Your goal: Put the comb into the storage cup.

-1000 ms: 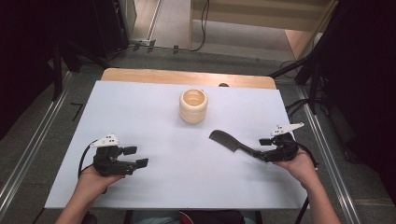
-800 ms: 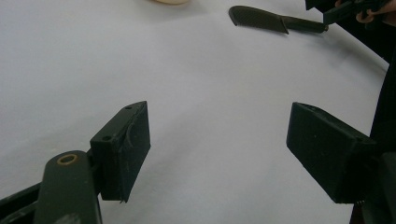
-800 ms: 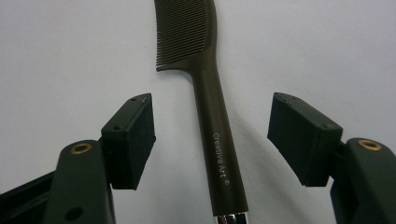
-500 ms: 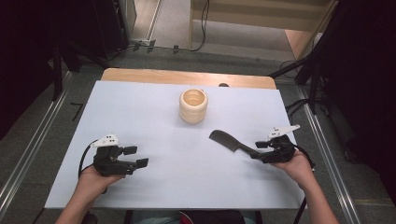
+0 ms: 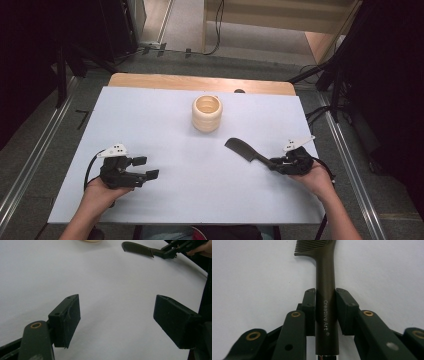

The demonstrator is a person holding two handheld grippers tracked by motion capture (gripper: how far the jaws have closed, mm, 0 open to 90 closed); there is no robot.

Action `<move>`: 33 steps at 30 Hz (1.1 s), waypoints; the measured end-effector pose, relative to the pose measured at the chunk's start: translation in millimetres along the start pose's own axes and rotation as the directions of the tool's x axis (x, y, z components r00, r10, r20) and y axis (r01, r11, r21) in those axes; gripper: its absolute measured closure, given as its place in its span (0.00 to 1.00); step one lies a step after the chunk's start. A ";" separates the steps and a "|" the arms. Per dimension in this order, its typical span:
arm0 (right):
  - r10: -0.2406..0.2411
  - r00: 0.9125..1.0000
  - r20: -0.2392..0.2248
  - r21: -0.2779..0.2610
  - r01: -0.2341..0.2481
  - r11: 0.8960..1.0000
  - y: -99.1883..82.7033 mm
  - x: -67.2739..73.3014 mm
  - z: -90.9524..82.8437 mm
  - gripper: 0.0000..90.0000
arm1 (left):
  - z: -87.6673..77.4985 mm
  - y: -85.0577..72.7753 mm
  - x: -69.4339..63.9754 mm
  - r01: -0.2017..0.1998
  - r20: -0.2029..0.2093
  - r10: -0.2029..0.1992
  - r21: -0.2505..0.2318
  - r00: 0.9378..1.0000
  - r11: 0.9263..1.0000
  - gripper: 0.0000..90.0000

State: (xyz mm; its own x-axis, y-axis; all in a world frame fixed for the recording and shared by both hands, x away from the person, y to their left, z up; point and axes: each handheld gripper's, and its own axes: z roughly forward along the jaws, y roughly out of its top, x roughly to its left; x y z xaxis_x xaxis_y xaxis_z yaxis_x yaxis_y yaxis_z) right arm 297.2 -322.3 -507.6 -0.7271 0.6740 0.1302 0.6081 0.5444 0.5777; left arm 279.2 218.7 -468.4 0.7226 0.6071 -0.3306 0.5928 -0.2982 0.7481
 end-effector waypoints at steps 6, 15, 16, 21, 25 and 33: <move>-0.008 1.000 0.023 0.009 0.008 1.000 0.9 2.8 2.0 0.78 | 0.2 -0.1 0.0 -0.001 -0.004 0.001 0.002 1.000 1.000 0.25; 0.008 1.000 0.028 0.034 -0.009 0.999 4.2 4.0 2.8 0.78 | 0.9 0.8 0.6 0.001 0.000 -0.001 0.004 1.000 1.000 0.25; 0.005 0.999 0.034 0.037 -0.006 0.999 4.6 4.5 2.7 0.78 | 0.7 0.8 0.6 0.002 0.002 -0.002 0.004 1.000 1.000 0.25; 0.023 0.999 0.032 0.051 -0.025 0.998 7.3 4.3 2.5 0.78 | 0.7 0.6 0.0 -0.001 0.001 0.001 0.005 1.000 1.000 0.25; 0.062 0.998 0.008 0.044 -0.062 0.997 7.0 0.8 1.8 0.78 | 0.7 0.7 0.0 0.000 0.002 0.000 0.003 1.000 1.000 0.25; 0.133 0.990 -0.036 0.016 -0.133 0.991 7.2 -4.5 -2.6 0.78 | 0.4 1.2 0.3 0.006 0.003 -0.006 0.006 1.000 1.000 0.26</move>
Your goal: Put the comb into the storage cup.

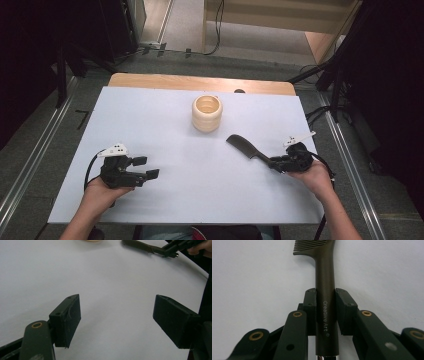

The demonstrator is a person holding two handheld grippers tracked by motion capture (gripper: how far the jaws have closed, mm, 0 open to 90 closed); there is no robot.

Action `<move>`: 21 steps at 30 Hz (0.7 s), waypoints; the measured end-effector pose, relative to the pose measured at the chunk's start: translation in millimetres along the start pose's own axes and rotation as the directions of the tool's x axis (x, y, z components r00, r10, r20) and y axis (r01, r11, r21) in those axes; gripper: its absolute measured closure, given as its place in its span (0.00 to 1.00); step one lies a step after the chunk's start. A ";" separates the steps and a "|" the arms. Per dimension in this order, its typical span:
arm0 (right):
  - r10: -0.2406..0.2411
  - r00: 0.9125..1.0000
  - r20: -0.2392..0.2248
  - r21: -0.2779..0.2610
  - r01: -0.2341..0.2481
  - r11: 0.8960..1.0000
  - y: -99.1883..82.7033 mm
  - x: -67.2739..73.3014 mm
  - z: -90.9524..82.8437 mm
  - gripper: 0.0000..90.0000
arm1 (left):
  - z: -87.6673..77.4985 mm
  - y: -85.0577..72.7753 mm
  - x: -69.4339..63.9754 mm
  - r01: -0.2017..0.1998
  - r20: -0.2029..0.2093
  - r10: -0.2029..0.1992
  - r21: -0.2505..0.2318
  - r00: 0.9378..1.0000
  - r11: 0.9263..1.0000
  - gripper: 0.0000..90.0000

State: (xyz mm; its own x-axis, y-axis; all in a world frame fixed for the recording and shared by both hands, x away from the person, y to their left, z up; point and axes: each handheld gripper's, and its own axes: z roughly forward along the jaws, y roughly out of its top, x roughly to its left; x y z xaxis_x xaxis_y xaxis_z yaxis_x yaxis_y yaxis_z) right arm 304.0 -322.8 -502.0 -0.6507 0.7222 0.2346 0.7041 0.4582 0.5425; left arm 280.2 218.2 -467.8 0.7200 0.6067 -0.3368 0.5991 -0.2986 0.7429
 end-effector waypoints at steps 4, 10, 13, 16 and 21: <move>0.005 1.000 0.002 -0.041 -0.005 0.999 1.5 2.3 -6.2 0.78 | 0.1 0.3 -0.3 0.001 -0.002 -0.001 0.002 1.000 1.000 0.26; 0.034 0.999 -0.001 -0.093 -0.034 0.995 4.2 7.6 -17.7 0.78 | 0.7 0.9 -0.4 0.008 -0.002 -0.008 0.004 1.000 1.000 0.26; 0.028 1.000 -0.004 -0.117 -0.028 0.993 6.1 11.6 -21.9 0.78 | 0.8 1.1 -0.3 0.010 -0.005 -0.010 0.004 1.000 1.000 0.26; 0.029 1.000 -0.009 -0.142 -0.030 0.989 7.4 15.2 -25.5 0.78 | 1.0 1.5 -0.6 0.014 0.001 -0.014 0.008 1.000 1.000 0.26; 0.039 0.999 -0.010 -0.170 -0.040 0.985 10.1 21.0 -30.8 0.78 | 1.5 2.2 -1.0 0.024 0.001 -0.024 0.007 1.000 1.000 0.26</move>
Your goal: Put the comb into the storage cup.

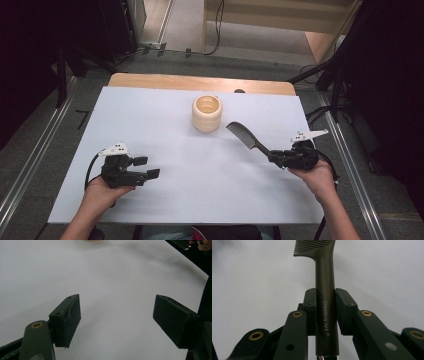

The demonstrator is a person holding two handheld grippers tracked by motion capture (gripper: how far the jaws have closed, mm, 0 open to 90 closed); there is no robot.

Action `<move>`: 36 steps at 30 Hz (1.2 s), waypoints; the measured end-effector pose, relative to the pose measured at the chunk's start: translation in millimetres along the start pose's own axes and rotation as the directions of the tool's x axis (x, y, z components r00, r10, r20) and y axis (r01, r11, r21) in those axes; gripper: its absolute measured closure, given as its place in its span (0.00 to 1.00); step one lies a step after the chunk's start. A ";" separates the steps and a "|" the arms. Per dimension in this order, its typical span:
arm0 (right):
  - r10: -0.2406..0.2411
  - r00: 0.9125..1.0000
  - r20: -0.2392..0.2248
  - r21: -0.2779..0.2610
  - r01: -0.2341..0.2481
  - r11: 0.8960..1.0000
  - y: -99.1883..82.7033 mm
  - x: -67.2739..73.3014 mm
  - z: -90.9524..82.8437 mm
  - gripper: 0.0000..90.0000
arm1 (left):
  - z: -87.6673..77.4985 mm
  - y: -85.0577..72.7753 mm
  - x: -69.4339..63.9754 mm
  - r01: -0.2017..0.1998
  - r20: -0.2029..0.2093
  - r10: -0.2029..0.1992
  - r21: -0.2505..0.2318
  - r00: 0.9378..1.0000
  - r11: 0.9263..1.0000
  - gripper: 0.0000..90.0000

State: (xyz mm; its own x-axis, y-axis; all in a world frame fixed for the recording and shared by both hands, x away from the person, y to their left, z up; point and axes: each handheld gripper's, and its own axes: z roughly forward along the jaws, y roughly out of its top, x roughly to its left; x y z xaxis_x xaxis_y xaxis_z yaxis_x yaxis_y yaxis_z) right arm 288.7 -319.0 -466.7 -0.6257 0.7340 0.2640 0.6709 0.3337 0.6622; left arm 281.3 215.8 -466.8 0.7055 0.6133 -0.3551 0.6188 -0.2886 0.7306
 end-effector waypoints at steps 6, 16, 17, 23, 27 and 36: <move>0.000 1.000 -0.009 -0.035 0.000 0.999 5.1 7.9 -3.9 0.78 | 0.1 0.8 -0.1 0.014 0.002 -0.014 0.000 1.000 1.000 0.26; -0.010 1.000 -0.018 -0.068 0.009 0.998 17.3 28.4 -0.5 0.78 | -0.2 3.1 -1.8 0.044 0.007 -0.044 -0.009 0.999 0.999 0.26; -0.007 1.000 -0.015 -0.070 0.006 0.998 18.3 30.1 -0.3 0.78 | -0.4 3.5 -2.0 0.050 0.009 -0.050 -0.006 0.999 0.999 0.26; 0.000 1.000 -0.032 -0.088 -0.003 0.996 23.3 36.6 4.3 0.78 | -0.6 4.1 -2.8 0.059 0.007 -0.059 -0.005 0.998 0.998 0.26; 0.005 0.999 -0.039 -0.103 -0.009 0.995 26.9 40.3 6.4 0.78 | -0.4 4.8 -4.1 0.066 0.003 -0.066 -0.009 0.998 0.998 0.26; -0.011 0.999 -0.049 -0.116 0.005 0.993 38.1 57.7 17.8 0.78 | 0.6 7.2 -6.6 0.070 -0.002 -0.070 -0.014 0.998 0.997 0.26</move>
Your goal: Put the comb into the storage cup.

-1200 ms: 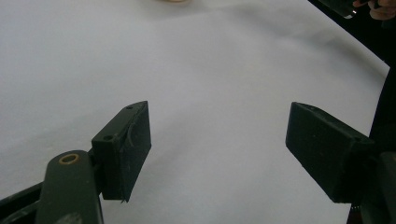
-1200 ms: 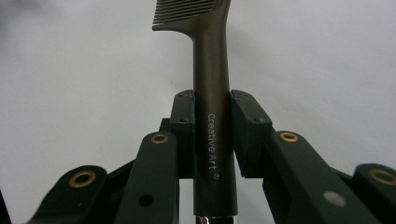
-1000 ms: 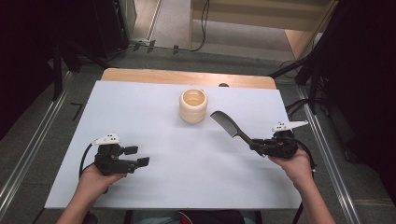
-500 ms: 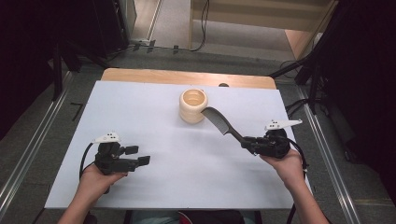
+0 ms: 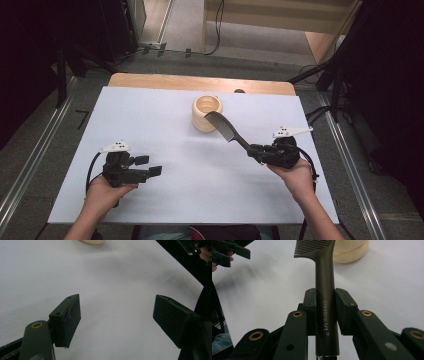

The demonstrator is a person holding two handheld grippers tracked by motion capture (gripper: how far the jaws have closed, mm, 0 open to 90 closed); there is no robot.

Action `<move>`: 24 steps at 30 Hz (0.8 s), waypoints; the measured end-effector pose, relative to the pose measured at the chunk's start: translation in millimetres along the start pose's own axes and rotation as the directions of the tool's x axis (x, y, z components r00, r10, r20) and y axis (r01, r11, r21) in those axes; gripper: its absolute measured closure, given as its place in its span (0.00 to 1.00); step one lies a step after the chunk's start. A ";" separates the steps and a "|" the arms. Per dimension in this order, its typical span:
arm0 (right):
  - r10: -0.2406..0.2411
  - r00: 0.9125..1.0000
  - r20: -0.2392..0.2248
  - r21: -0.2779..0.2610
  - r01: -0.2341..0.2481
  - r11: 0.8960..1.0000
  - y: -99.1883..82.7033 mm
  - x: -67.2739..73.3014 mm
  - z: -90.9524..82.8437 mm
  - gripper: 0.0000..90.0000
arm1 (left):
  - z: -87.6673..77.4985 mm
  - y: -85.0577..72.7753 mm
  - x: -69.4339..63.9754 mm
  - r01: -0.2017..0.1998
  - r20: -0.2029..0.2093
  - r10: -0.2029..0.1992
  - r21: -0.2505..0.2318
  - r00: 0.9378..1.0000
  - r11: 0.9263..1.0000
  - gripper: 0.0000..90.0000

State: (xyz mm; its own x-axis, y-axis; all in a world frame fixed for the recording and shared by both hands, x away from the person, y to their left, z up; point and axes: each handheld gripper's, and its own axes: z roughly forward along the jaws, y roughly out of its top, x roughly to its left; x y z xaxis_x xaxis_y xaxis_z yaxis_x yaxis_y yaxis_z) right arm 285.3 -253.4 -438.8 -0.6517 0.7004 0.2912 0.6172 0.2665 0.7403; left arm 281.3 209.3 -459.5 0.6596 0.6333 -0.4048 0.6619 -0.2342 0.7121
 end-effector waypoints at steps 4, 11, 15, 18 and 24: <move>0.002 1.000 -0.011 -0.005 -0.002 1.000 4.7 7.0 8.2 0.78 | 0.1 2.5 -1.8 0.012 -0.003 -0.012 -0.006 1.000 1.000 0.26; -0.001 1.000 -0.029 -0.002 0.001 1.000 10.4 14.0 21.1 0.78 | 1.3 5.6 -0.4 0.048 0.004 -0.048 -0.016 0.999 0.999 0.26; 0.003 1.000 -0.029 -0.008 -0.003 1.000 15.5 18.6 28.5 0.78 | 3.2 7.3 0.0 0.052 0.000 -0.052 -0.008 0.999 0.999 0.26; -0.003 1.000 -0.018 -0.014 0.003 1.000 19.0 24.1 34.0 0.78 | 4.4 9.3 -0.3 0.046 -0.006 -0.047 -0.012 0.999 0.999 0.26; -0.014 1.000 -0.008 -0.023 0.014 1.000 26.2 35.8 47.4 0.78 | 6.1 15.1 -0.4 0.068 0.003 -0.068 -0.030 0.998 0.997 0.26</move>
State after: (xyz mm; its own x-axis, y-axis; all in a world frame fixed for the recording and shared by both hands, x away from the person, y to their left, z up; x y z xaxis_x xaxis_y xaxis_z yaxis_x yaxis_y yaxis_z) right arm 299.0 -189.9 -437.7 -0.6638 0.6913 0.2856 0.5980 0.2612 0.7578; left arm 293.2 200.9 -452.0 0.6140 0.6456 -0.4542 0.6945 -0.1685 0.6995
